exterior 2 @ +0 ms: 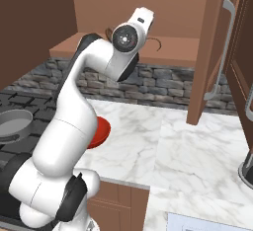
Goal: Open the cabinet and move the ladle to the pot. Then close the cabinet.
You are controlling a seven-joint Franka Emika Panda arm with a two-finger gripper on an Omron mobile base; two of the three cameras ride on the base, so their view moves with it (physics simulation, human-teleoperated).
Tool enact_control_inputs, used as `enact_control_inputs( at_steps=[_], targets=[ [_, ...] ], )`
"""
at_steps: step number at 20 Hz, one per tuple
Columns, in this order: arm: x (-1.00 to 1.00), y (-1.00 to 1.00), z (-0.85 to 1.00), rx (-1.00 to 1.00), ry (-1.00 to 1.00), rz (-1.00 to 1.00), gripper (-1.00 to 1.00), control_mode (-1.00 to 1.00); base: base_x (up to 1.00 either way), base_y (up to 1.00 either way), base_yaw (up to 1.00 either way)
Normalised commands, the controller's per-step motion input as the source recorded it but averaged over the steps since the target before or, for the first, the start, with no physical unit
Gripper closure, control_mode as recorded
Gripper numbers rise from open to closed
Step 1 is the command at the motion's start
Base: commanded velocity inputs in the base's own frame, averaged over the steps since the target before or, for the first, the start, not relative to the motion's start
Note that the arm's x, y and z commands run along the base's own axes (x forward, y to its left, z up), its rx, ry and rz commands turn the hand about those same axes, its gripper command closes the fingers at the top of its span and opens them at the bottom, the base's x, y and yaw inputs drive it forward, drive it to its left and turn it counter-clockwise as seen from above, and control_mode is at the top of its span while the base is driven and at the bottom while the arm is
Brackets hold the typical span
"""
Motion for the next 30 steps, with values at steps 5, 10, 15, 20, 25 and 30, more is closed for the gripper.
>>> enact_control_inputs(
  at_steps=[5,10,15,20,25,30],
  targets=[
    [0.27,0.00,0.00,0.00,0.10,0.02,-1.00,-1.00,0.00,0.00,0.00],
    [0.25,0.00,0.00,0.00,0.01,0.00,-1.00,-1.00,0.00,0.00,0.00],
    [0.18,-0.17,-0.10,0.02,0.00,0.01,-1.00,-1.00,0.00,0.00,0.00],
    [0.13,-0.31,-0.08,0.05,0.00,0.03,-1.00,-1.00,0.00,0.00,0.00],
    [0.29,-0.10,-0.01,0.02,0.00,0.01,-1.00,-1.00,0.00,0.00,0.00],
    [0.36,0.00,0.00,0.00,0.01,0.00,-1.00,-1.00,0.00,0.00,0.00]
  ],
)
